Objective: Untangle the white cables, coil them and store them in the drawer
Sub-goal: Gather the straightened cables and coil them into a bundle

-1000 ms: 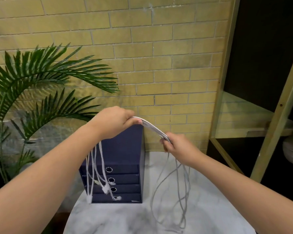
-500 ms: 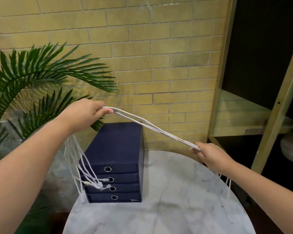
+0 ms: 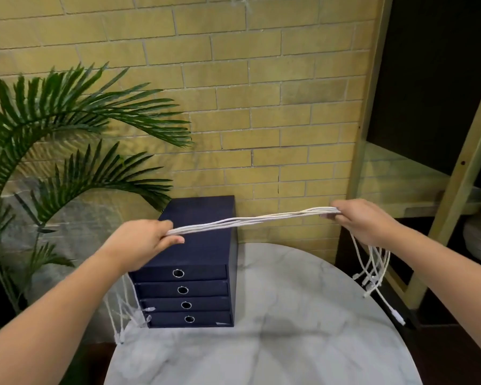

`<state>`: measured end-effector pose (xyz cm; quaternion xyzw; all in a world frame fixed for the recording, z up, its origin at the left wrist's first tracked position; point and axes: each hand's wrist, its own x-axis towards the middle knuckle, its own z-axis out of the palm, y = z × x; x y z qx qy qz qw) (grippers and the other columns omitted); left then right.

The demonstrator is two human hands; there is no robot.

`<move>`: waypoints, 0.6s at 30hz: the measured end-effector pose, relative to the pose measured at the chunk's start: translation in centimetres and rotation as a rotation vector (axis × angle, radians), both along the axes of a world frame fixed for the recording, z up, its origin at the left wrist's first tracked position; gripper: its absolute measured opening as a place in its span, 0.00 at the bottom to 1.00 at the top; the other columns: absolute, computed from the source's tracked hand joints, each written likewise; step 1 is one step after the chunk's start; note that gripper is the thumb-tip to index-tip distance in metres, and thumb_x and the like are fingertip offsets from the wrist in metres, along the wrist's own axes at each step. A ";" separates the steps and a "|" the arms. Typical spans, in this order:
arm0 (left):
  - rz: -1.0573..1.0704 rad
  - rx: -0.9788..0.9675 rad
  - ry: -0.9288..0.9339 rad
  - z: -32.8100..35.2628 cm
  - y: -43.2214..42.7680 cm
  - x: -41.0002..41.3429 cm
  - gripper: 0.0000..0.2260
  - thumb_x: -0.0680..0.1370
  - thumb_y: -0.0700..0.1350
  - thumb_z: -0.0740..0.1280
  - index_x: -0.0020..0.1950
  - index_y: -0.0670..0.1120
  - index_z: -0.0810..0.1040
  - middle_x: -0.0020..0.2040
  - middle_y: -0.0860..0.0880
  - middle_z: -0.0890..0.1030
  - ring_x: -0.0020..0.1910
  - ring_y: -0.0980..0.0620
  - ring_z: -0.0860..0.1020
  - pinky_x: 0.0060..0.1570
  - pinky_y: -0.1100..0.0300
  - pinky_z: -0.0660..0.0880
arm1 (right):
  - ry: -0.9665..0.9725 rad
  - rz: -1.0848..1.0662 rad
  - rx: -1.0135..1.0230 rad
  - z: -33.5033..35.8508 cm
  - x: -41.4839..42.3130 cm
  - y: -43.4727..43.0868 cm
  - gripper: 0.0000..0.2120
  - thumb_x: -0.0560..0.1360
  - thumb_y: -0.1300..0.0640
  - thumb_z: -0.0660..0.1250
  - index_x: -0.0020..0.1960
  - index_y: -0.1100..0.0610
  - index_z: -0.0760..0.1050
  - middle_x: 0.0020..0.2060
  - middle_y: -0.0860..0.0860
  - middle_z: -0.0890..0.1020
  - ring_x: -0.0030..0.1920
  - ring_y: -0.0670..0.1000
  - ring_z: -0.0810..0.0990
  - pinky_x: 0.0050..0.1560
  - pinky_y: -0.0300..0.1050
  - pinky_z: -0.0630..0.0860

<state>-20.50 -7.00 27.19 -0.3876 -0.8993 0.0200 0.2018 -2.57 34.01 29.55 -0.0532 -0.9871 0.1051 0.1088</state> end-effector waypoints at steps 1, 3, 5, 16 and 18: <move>0.019 -0.014 -0.040 -1.1 0.0 0.2 0.28 0.70 0.73 0.39 0.38 0.52 0.64 0.32 0.53 0.72 0.34 0.48 0.75 0.32 0.55 0.67 | -0.004 0.005 0.010 0.4 -0.1 -0.1 0.11 0.80 0.46 0.57 0.39 0.44 0.67 0.33 0.49 0.76 0.35 0.49 0.74 0.35 0.46 0.70; 0.053 -0.007 -0.159 -3.2 0.0 0.8 0.25 0.74 0.72 0.43 0.40 0.52 0.65 0.33 0.53 0.73 0.33 0.51 0.73 0.33 0.54 0.67 | -0.031 0.017 0.031 1.2 -0.4 -0.4 0.12 0.79 0.46 0.57 0.40 0.48 0.70 0.33 0.49 0.76 0.34 0.50 0.74 0.34 0.46 0.69; 0.095 0.033 -0.284 -5.2 0.3 1.6 0.21 0.78 0.67 0.49 0.41 0.51 0.67 0.35 0.52 0.75 0.35 0.51 0.75 0.35 0.53 0.69 | -0.048 0.029 0.054 2.1 -0.7 -1.0 0.14 0.79 0.44 0.56 0.42 0.51 0.72 0.33 0.50 0.76 0.34 0.50 0.73 0.35 0.46 0.69; 0.070 0.460 -0.853 -4.4 7.9 5.2 0.12 0.79 0.51 0.65 0.41 0.44 0.77 0.31 0.49 0.80 0.28 0.58 0.76 0.36 0.63 0.73 | -0.133 0.117 0.200 7.7 -2.9 -6.1 0.16 0.79 0.41 0.56 0.45 0.51 0.74 0.36 0.53 0.78 0.34 0.51 0.72 0.37 0.48 0.70; -0.034 0.528 -0.822 -1.3 10.2 6.1 0.14 0.78 0.52 0.66 0.43 0.41 0.76 0.31 0.50 0.77 0.28 0.57 0.75 0.34 0.64 0.74 | -0.127 0.123 0.226 8.4 -3.1 -6.9 0.14 0.79 0.41 0.56 0.42 0.49 0.72 0.34 0.51 0.76 0.34 0.49 0.71 0.34 0.46 0.67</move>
